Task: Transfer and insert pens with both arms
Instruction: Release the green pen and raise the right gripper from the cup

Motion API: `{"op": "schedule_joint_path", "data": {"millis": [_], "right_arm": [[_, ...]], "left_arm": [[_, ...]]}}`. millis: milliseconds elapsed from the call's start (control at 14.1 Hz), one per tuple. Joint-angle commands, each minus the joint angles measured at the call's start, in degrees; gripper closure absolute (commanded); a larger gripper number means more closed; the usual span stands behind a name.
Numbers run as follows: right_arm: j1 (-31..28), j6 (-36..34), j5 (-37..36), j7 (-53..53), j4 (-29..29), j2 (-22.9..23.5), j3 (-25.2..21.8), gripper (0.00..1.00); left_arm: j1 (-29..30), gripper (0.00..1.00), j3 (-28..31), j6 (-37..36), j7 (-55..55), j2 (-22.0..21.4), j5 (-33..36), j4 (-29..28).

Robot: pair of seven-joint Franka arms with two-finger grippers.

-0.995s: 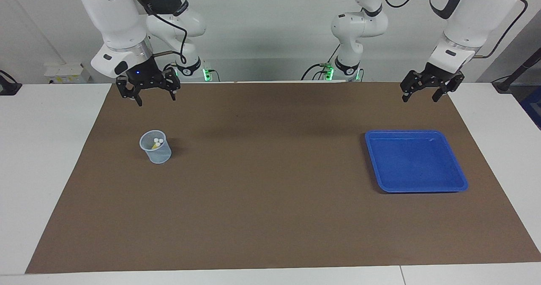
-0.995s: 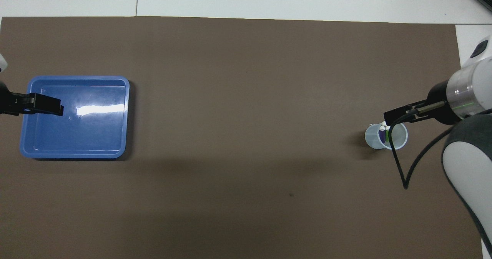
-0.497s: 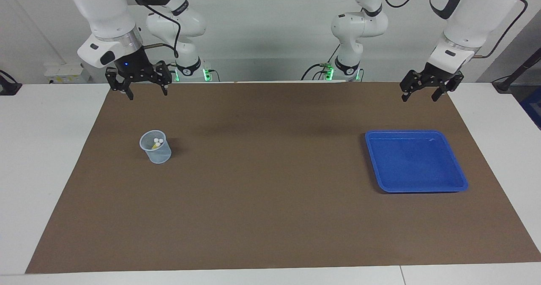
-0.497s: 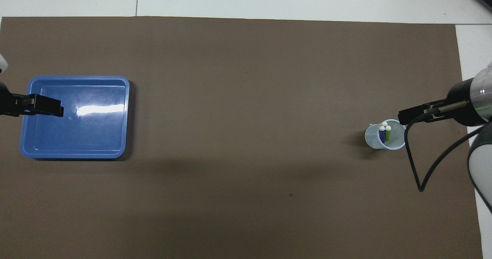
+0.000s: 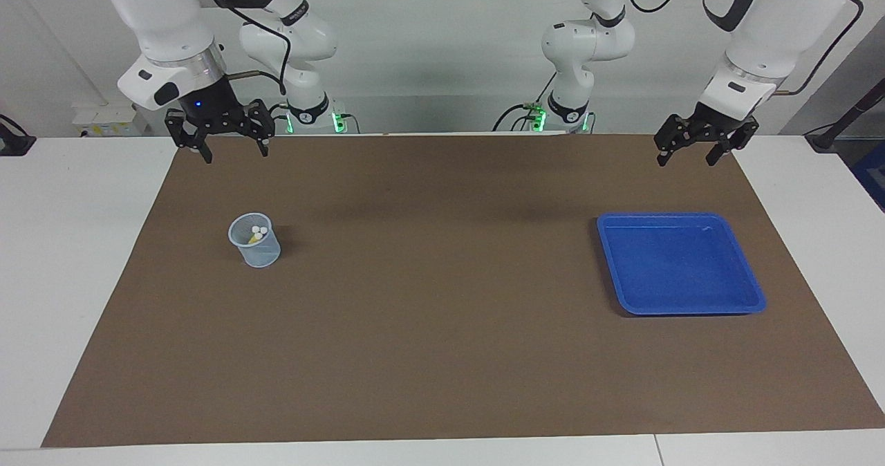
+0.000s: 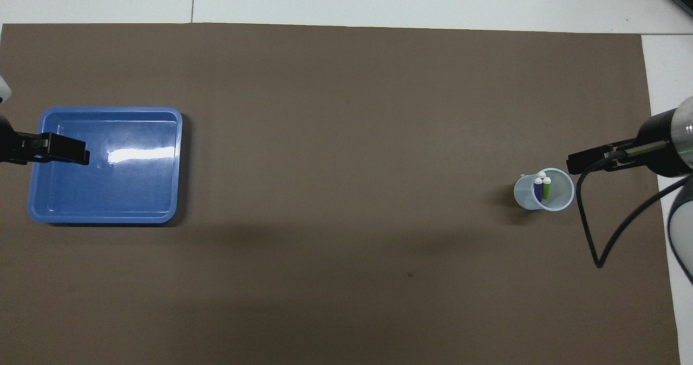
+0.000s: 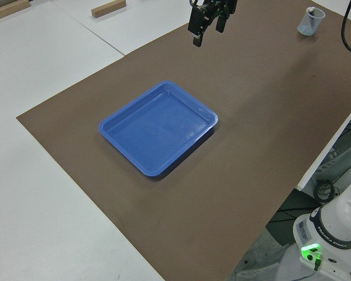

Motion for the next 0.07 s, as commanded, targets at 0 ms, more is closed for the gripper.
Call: {"op": "schedule_joint_path", "data": {"millis": [0], "right_arm": [[0.24, -1.00, 0.39, 1.13, 0.38, -0.28, -0.39, 0.00]], "left_arm": [[-0.47, 0.00, 0.58, -1.45, 0.63, 0.27, 0.65, 1.19]]}}
